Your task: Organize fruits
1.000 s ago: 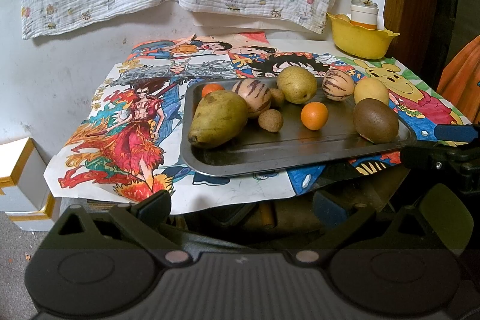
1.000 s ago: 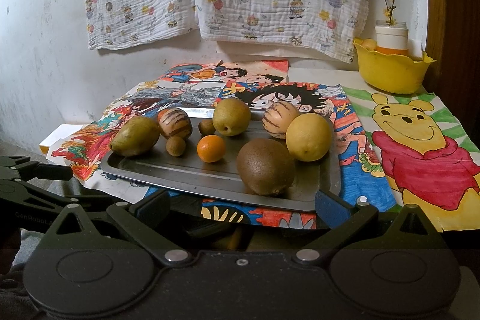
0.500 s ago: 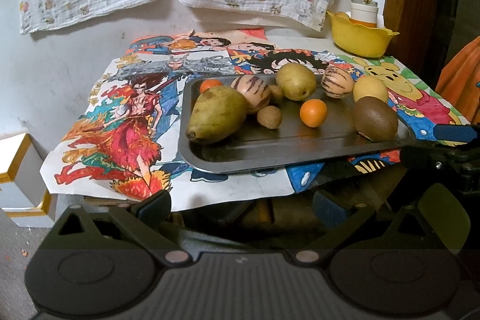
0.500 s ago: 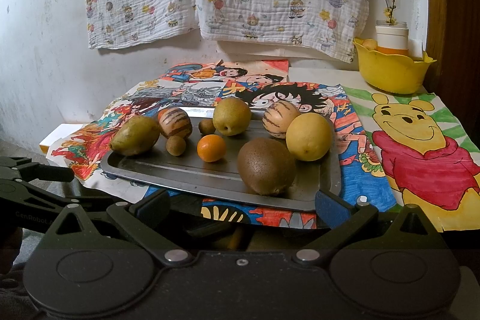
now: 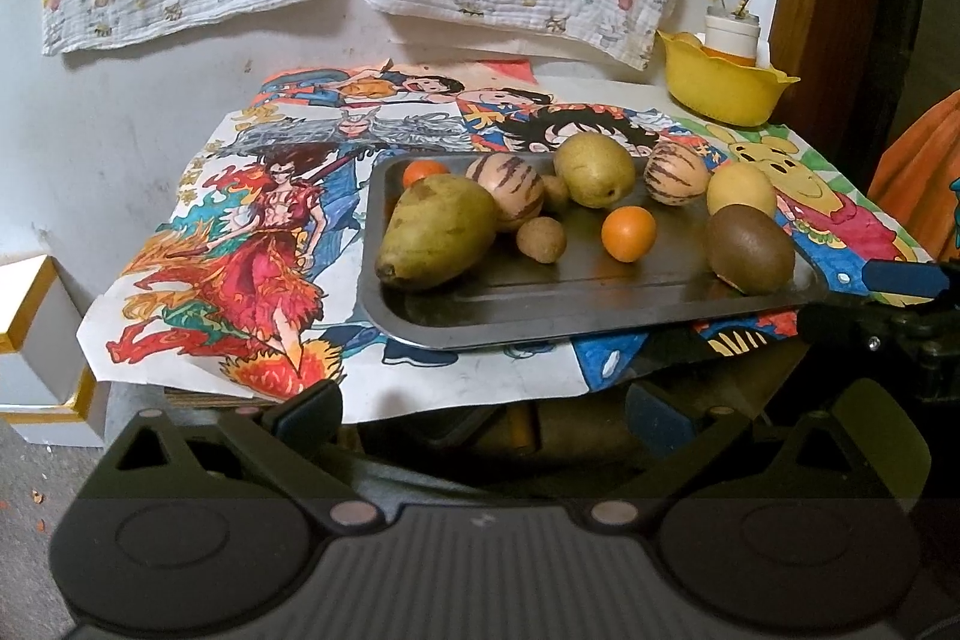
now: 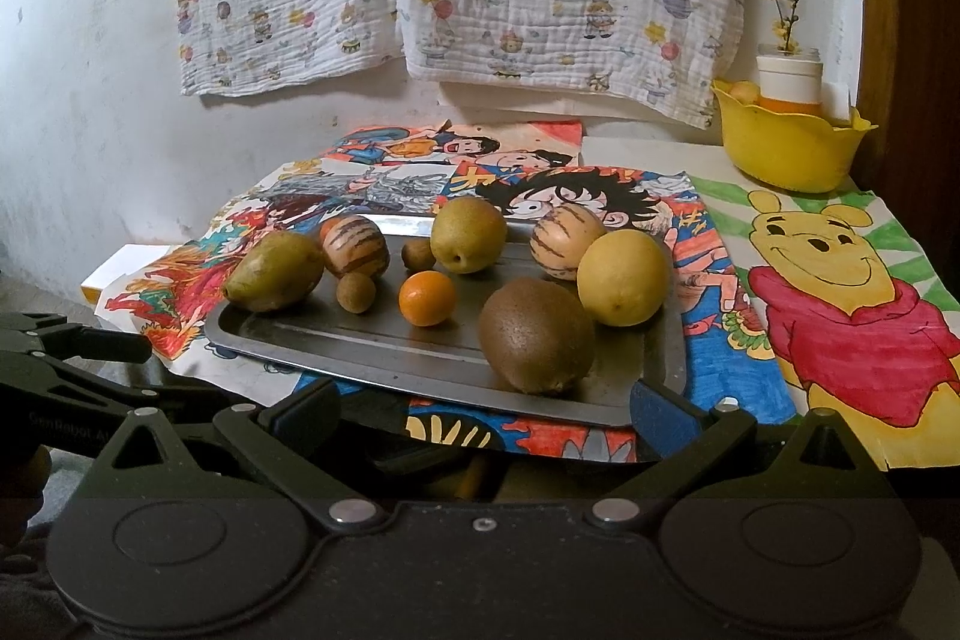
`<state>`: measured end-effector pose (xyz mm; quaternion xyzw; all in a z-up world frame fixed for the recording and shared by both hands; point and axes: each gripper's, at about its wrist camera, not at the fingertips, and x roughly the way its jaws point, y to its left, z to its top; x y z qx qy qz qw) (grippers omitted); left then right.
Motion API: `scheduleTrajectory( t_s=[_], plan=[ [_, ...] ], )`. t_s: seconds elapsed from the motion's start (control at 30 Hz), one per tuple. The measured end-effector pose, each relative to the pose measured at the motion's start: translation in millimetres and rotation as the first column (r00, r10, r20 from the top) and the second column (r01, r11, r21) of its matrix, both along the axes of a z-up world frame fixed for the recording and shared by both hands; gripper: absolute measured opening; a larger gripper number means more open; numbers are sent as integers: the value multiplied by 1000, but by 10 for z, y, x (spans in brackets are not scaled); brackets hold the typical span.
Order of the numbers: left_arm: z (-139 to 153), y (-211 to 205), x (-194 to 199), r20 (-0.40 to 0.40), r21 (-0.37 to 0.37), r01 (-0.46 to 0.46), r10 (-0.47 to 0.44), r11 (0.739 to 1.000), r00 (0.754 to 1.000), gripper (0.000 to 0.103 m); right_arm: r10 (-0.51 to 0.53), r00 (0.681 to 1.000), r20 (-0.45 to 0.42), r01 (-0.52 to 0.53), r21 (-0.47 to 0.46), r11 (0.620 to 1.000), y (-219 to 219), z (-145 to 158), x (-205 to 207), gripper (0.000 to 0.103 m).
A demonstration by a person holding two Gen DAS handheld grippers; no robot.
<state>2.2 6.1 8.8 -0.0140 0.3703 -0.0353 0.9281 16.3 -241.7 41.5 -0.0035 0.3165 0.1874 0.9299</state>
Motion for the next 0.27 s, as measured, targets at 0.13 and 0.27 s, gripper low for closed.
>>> scheduleTrajectory(
  t_s=[0.13, 0.27],
  plan=[
    [3, -8, 1, 0, -1, 0, 0, 1000, 1000, 103, 1, 1000, -1, -1, -1, 1000, 3, -7, -14, 102],
    [4, -13, 2, 1, -1, -1, 1, 1000, 1000, 103, 1, 1000, -1, -1, -1, 1000, 8, -1, -3, 102]
  ],
)
